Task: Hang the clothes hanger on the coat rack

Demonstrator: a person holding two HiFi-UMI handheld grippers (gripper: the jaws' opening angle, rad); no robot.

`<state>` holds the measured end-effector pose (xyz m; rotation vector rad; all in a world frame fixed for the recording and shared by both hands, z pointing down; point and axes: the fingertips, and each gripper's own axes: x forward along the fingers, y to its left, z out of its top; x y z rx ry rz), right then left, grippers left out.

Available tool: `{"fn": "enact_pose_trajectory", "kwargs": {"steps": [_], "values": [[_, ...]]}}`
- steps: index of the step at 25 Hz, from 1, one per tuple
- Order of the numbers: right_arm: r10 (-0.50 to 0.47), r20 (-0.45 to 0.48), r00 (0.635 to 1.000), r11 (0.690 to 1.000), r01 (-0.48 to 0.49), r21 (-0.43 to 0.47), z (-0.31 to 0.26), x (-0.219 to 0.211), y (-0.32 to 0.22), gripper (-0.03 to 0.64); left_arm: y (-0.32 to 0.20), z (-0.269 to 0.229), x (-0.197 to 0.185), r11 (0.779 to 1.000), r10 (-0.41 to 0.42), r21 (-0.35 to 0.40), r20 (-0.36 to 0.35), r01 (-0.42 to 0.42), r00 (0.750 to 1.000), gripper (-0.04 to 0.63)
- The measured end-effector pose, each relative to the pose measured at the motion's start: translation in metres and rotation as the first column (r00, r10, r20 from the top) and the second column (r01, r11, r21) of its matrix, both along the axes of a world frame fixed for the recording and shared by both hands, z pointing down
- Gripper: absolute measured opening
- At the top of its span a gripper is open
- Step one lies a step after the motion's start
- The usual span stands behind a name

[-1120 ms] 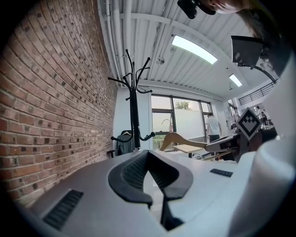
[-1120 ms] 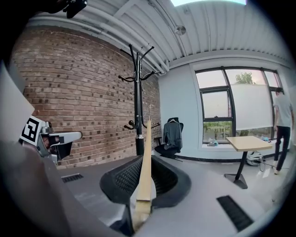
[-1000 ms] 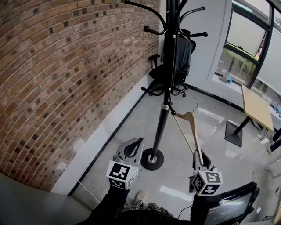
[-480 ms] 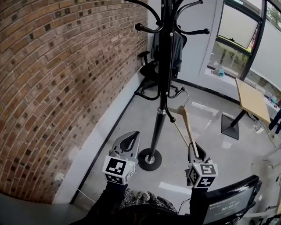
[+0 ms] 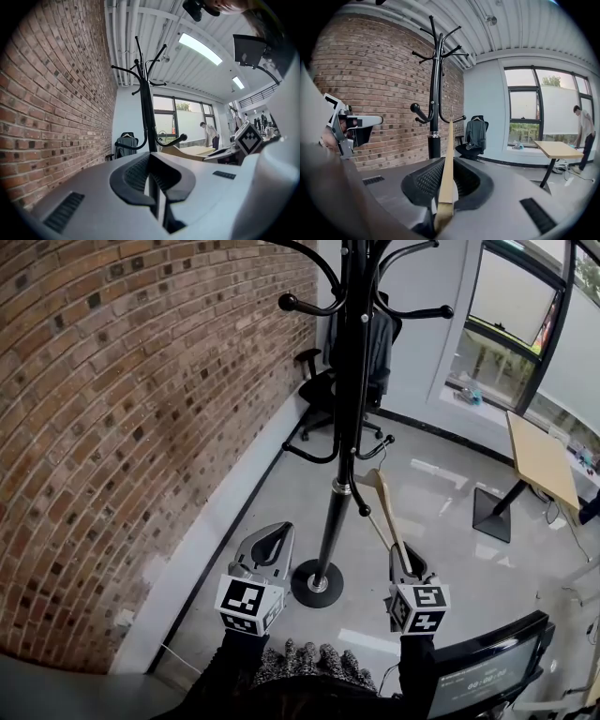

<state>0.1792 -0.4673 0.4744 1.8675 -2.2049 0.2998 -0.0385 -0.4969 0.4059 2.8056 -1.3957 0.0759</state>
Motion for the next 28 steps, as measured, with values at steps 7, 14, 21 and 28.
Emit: {"fn": "enact_pose_trajectory", "kwargs": {"steps": [7, 14, 21, 28], "values": [[-0.039, 0.004, 0.999, 0.999, 0.039, -0.016, 0.019, -0.001, -0.019, 0.058, -0.002, 0.005, 0.009, 1.0, -0.02, -0.009, 0.003, 0.02, 1.0, 0.006], [-0.057, 0.003, 0.998, 0.998, 0.057, -0.042, 0.036, -0.001, -0.026, 0.058, -0.003, 0.001, 0.008, 0.999, -0.044, -0.006, 0.009, 0.044, 0.999, 0.006], [-0.074, 0.007, 0.997, 0.995, 0.075, -0.065, 0.051, -0.001, -0.026, 0.058, -0.005, 0.002, 0.007, 0.998, -0.059, -0.004, 0.012, 0.059, 0.998, 0.006], [-0.082, -0.027, 0.996, 0.996, 0.08, -0.05, 0.051, 0.0, -0.028, 0.06, -0.005, 0.001, 0.02, 0.999, -0.031, 0.006, 0.01, 0.031, 0.999, 0.006]]}}
